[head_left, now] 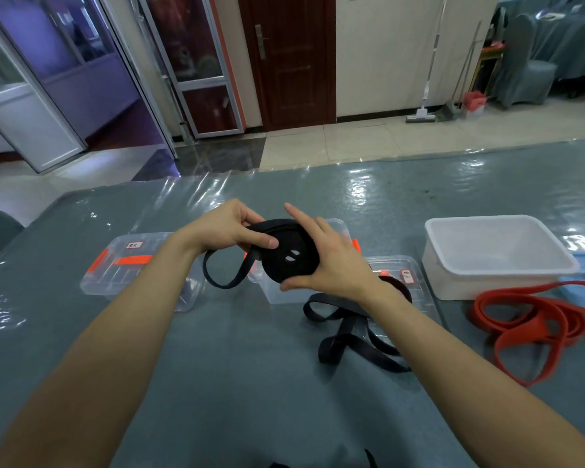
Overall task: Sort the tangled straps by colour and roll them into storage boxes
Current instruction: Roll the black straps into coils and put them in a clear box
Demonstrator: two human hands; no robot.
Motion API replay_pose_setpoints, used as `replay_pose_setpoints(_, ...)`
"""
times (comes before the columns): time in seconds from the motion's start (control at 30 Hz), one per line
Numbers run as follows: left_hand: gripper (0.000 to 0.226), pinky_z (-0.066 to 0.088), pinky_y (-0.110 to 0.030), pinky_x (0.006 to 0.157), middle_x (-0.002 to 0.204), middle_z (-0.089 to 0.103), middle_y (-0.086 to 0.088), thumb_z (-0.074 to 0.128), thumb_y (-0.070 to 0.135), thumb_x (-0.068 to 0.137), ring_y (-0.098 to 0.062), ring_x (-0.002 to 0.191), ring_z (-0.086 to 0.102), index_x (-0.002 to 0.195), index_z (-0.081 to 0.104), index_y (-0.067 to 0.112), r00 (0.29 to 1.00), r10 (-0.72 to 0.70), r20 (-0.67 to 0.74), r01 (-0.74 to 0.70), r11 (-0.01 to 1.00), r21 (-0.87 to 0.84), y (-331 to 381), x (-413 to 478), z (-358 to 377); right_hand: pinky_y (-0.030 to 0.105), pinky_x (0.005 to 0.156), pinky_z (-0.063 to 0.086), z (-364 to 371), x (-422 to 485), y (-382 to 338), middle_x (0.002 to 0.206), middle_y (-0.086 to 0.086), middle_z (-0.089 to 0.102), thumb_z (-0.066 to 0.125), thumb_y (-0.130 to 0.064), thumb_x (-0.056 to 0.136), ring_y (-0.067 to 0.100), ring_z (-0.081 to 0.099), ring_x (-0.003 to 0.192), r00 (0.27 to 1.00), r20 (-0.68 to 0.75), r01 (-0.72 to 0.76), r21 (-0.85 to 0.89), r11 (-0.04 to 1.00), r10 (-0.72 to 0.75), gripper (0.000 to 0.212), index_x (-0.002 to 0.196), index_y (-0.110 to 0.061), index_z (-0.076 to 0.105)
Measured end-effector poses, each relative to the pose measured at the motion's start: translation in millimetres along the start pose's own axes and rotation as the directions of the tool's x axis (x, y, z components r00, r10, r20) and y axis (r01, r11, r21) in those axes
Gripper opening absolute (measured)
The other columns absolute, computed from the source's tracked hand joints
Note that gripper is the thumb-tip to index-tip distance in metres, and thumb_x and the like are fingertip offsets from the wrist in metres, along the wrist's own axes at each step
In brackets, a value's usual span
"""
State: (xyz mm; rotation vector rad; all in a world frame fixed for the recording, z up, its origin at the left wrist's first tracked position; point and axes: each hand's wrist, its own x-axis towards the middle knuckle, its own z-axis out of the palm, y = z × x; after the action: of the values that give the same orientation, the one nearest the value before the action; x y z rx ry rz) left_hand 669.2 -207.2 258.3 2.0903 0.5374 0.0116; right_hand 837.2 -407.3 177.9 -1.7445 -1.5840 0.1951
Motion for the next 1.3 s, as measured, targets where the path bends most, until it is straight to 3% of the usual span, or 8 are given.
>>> replay_pose_setpoints(0.17,0.028,0.067,-0.037,0.085,0.094,0.082,-0.021,0.093,0.033,0.082,-0.042,0.087,0.079,0.101,0.087,0.013,0.999,-0.042,0.012,0.043,0.996,-0.078,-7.1,-2.0,4.9,0.042,0.079,0.059,8.4,-9.2,-5.0,0.135,-0.006,0.050,0.077,-0.072,0.066,0.016,0.062,0.108,0.986,-0.099,0.099,-0.322,0.942,-0.138,0.113,0.159,-0.025,0.036)
replay_pose_setpoints(0.43,0.031,0.065,-0.034,0.093,0.109,0.083,-0.014,0.090,0.027,0.090,-0.030,0.103,0.081,0.118,0.083,0.017,0.996,-0.071,0.056,0.077,0.990,-0.122,-5.9,-7.0,5.3,0.042,0.072,0.059,14.5,-7.7,8.6,0.122,-0.002,0.050,0.075,-0.060,0.064,0.021,0.056,0.098,0.984,-0.153,0.037,-0.335,0.941,-0.093,0.103,0.149,-0.013,0.043)
replay_pose_setpoints(0.63,0.031,0.069,-0.043,0.071,0.100,0.080,-0.016,0.089,0.014,0.089,-0.028,0.088,0.082,0.115,0.074,0.007,0.896,-0.197,-0.398,0.091,0.959,-0.270,-36.5,-18.8,18.5,0.044,0.067,0.062,1.9,-9.9,31.9,0.123,0.001,0.046,0.080,-0.056,0.065,0.024,0.056,0.094,0.974,-0.225,-0.104,-0.305,0.947,0.035,0.102,0.148,-0.013,0.041)
replay_pose_setpoints(0.73,0.031,0.068,-0.038,0.068,0.095,0.082,-0.021,0.091,0.007,0.086,-0.029,0.082,0.082,0.110,0.074,-0.004,0.839,-0.288,-0.463,0.089,0.910,-0.405,-48.5,-14.7,36.7,0.043,0.064,0.062,0.1,-8.0,33.1,0.124,0.001,0.046,0.081,-0.054,0.065,0.024,0.057,0.090,0.971,-0.233,-0.135,-0.311,0.941,0.062,0.101,0.148,-0.013,0.041)
replay_pose_setpoints(0.9,0.018,0.064,-0.041,0.098,0.105,0.082,-0.017,0.074,0.008,0.100,-0.025,0.098,0.082,0.116,0.075,0.000,0.885,-0.343,-0.316,-0.032,0.631,-0.775,-52.1,-8.2,41.9,0.042,0.063,0.062,1.9,-8.9,32.8,0.125,0.001,0.046,0.081,-0.053,0.065,0.023,0.055,0.093,0.974,-0.220,-0.117,-0.321,0.940,0.046,0.101,0.148,-0.013,0.041)
replay_pose_setpoints(1.1,0.022,0.048,-0.061,0.117,0.077,0.057,0.005,0.060,0.022,0.111,-0.014,0.079,0.063,0.104,0.077,0.010,0.976,-0.191,-0.105,-0.069,0.185,-0.980,-63.0,-13.1,37.7,0.044,0.071,0.063,2.9,-16.6,37.0,0.129,0.005,0.047,0.083,-0.053,0.066,0.026,0.057,0.101,0.979,-0.198,-0.115,-0.316,0.942,0.054,0.105,0.152,-0.012,0.040)
replay_pose_setpoints(1.23,0.031,0.046,-0.062,0.119,0.073,0.056,-0.001,0.057,0.033,0.110,-0.023,0.083,0.066,0.097,0.072,0.009,0.955,-0.275,-0.112,-0.047,0.234,-0.971,-66.9,-8.1,37.8,0.045,0.071,0.063,3.4,-15.8,32.4,0.130,0.004,0.046,0.081,-0.055,0.067,0.027,0.056,0.106,0.978,-0.205,-0.089,-0.316,0.945,0.024,0.104,0.152,-0.013,0.039)
replay_pose_setpoints(1.3,0.033,0.045,-0.059,0.121,0.091,0.074,-0.007,0.055,0.033,0.111,-0.029,0.101,0.073,0.108,0.074,0.006,0.910,-0.392,-0.135,0.084,0.493,-0.866,-68.0,-7.4,41.3,0.046,0.069,0.063,2.1,-13.0,29.3,0.130,0.003,0.046,0.080,-0.055,0.067,0.028,0.056,0.106,0.979,-0.203,-0.074,-0.319,0.945,0.008,0.104,0.153,-0.014,0.038)
